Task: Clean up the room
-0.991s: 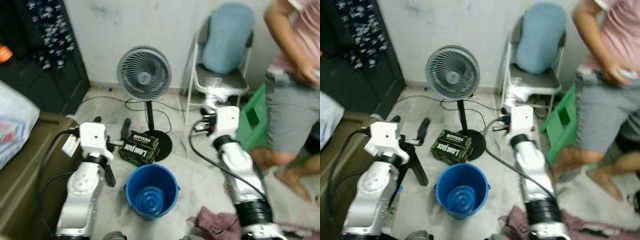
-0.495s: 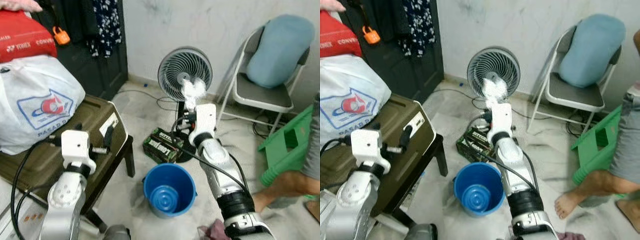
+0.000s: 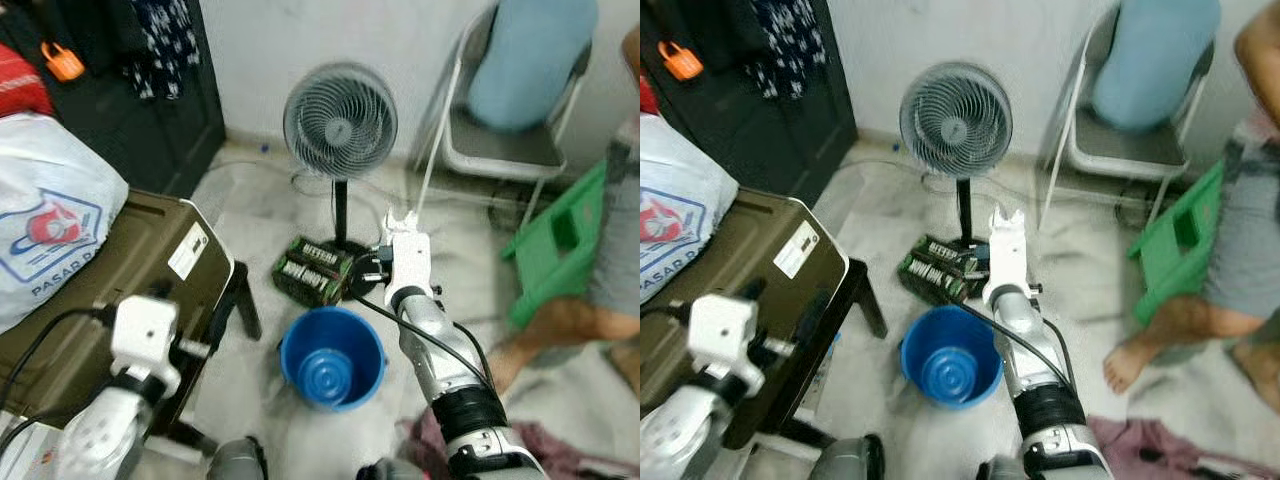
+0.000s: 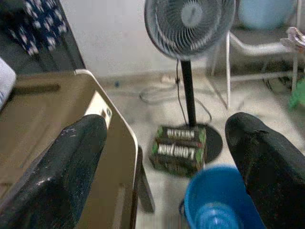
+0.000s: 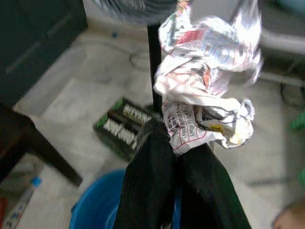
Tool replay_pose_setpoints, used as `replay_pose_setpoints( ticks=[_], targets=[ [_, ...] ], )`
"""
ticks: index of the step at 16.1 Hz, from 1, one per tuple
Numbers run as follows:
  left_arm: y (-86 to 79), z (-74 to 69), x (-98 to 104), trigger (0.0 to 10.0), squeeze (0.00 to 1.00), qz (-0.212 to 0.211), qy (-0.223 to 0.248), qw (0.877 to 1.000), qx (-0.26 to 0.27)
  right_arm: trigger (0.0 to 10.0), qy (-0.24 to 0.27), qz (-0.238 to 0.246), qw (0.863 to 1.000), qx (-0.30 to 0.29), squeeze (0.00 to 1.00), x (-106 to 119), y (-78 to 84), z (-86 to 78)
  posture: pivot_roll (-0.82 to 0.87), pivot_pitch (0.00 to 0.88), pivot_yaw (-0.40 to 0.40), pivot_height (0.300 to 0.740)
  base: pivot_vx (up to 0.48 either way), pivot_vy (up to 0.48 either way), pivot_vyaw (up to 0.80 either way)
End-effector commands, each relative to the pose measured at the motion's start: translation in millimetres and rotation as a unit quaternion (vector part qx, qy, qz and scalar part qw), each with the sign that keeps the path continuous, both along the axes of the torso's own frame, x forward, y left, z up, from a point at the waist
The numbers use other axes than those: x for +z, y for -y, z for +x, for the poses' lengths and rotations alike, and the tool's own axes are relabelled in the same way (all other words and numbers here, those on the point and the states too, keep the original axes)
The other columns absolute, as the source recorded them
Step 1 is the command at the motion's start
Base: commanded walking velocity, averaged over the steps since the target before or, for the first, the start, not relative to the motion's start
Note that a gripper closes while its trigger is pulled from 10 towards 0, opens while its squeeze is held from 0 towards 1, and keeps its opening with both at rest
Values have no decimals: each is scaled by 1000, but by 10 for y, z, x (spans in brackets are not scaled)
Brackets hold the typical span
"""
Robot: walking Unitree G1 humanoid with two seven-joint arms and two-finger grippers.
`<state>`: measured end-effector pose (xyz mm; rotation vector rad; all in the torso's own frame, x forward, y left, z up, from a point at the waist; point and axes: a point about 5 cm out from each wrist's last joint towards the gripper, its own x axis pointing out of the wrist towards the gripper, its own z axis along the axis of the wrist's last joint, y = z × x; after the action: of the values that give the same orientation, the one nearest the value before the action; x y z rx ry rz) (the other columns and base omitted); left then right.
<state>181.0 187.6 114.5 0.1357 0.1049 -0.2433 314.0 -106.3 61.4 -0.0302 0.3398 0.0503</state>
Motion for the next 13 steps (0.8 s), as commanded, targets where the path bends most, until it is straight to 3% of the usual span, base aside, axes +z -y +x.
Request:
replay_pose_setpoints(
  ticks=[1, 4, 8, 13],
  targets=[
    [-68, -68, 80, 10000, 0, 13, 0, 1000, -2, 10000, -22, 15, 1000, -10, 0, -64, -40, 2, 153, 233, 42, 740, 0, 0, 0],
    [-223, -246, 169, 10000, 0, 36, -25, 999, 11, 10000, -65, 36, 997, -19, 0, -184, -181, 21, 218, 284, 71, 740, 0, 0, 0],
    [-303, -459, 282, 10000, 0, 60, -55, 997, 0, 10000, -105, 49, 993, -13, 0, -281, -384, 26, 292, 339, 114, 740, 0, 0, 0],
    [-414, -522, 379, 10000, 0, 79, -74, 994, -2, 10000, -123, 62, 990, -43, 0, -293, -387, 90, 321, 348, 139, 740, 0, 0, 0]
  ],
)
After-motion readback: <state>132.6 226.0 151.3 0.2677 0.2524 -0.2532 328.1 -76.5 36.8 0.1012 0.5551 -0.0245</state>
